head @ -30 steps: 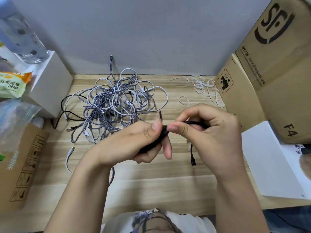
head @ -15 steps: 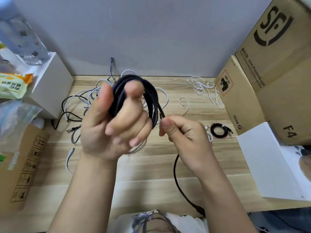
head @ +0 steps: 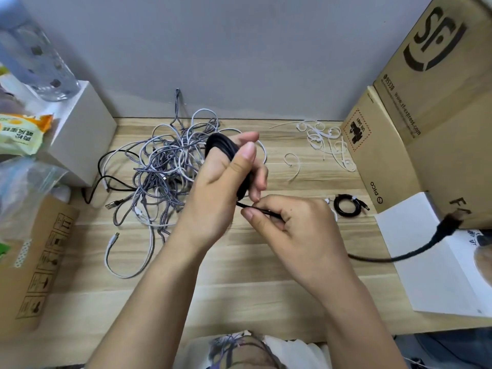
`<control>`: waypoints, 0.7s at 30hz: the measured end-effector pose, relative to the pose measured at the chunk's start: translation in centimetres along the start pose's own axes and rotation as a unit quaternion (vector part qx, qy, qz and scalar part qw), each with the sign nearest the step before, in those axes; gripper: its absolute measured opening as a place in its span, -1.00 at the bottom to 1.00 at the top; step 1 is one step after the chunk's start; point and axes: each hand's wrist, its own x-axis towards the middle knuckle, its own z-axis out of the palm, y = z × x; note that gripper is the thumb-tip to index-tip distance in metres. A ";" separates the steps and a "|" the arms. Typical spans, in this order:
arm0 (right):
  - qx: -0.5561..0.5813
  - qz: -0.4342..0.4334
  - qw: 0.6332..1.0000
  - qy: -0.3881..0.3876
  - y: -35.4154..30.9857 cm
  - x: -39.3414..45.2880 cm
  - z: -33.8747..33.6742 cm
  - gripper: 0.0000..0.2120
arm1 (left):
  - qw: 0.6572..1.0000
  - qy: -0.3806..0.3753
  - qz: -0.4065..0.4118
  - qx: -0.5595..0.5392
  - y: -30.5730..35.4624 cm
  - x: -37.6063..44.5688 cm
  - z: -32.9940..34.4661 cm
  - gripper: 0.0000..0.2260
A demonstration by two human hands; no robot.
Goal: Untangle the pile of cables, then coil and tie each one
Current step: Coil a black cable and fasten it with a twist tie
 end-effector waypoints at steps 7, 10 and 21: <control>0.031 -0.031 0.999 0.014 -0.5 0.0 -0.8 -0.76 | 0.955 -0.087 -0.113 0.259 -0.3 -0.9 -1.2 -0.53; 0.067 -0.046 0.995 0.058 -0.3 0.3 -1.4 -0.76 | 0.944 -0.207 -0.135 0.221 0.1 -1.3 -1.7 -0.44; 0.160 0.004 0.986 0.049 2.0 1.6 -0.7 -0.78 | 0.884 -0.336 -0.101 -0.307 0.9 -1.1 -3.0 -0.64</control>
